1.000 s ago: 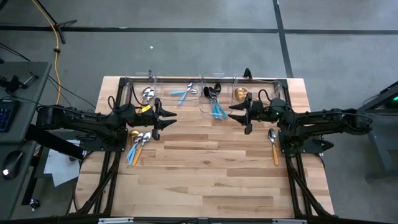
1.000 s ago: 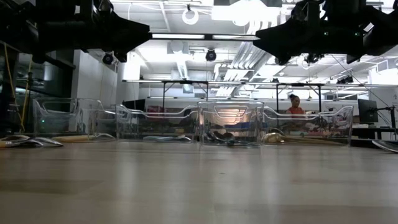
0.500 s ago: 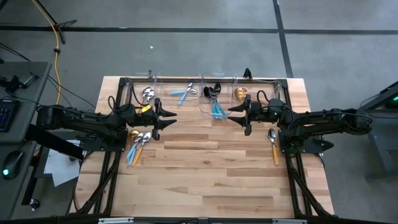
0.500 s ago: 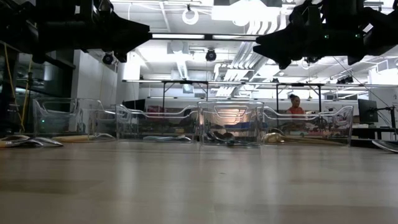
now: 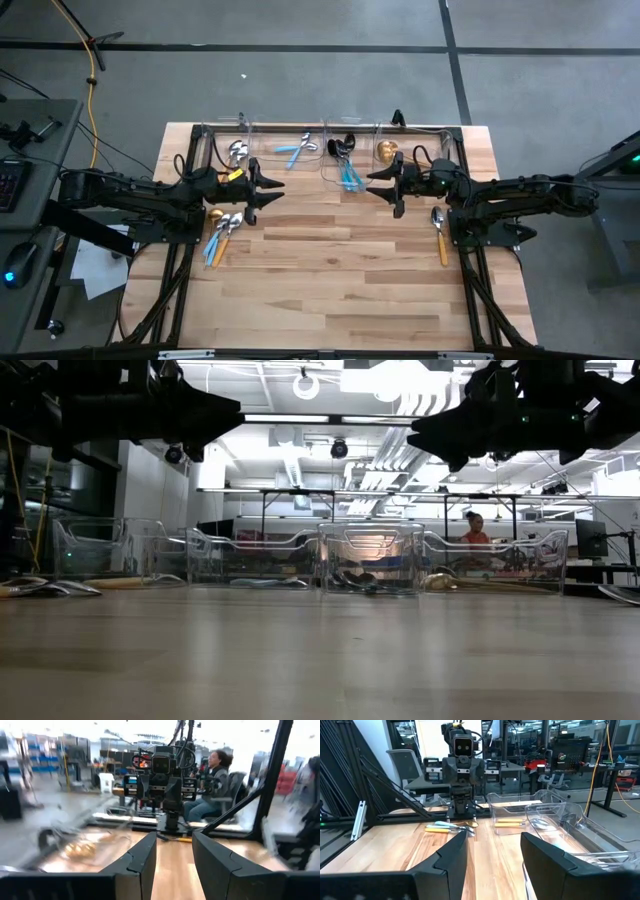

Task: Sort silverware by color (type)
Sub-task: Put the yellow spoon into the left transparent bin

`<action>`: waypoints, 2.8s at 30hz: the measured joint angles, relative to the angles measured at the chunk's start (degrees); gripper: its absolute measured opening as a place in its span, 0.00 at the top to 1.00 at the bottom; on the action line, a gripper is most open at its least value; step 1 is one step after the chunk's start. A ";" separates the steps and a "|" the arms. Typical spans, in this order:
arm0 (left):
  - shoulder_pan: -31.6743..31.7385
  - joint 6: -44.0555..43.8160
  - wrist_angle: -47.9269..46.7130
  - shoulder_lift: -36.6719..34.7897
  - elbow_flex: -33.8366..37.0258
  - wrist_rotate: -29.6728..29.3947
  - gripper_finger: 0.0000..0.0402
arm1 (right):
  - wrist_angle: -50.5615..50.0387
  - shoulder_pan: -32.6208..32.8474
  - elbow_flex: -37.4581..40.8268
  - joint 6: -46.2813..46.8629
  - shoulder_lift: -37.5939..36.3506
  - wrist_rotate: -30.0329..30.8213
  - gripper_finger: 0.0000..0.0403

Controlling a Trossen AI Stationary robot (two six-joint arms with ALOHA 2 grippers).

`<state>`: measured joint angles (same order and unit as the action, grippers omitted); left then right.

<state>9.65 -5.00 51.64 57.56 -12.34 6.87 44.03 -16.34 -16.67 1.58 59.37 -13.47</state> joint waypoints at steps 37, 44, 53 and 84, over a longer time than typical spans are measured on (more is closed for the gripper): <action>-36.24 -77.51 -104.98 0.83 -17.17 -22.59 0.71 | -1.62 0.01 -0.02 0.55 0.00 0.00 0.58; -36.46 -79.42 -104.28 4.10 -16.00 -24.06 0.71 | -1.75 0.00 -0.02 0.99 0.00 0.00 0.58; -36.45 -81.81 -101.30 11.66 -14.73 -23.31 0.71 | -2.20 0.00 -0.02 1.14 0.00 0.01 0.58; -35.61 -63.63 -74.97 14.61 -14.67 -34.39 0.99 | -2.29 0.00 -0.02 1.01 0.00 0.02 0.58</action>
<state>-25.95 -68.63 -23.33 72.17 -27.00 -27.51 41.74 -16.34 -16.69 2.59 59.37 -13.45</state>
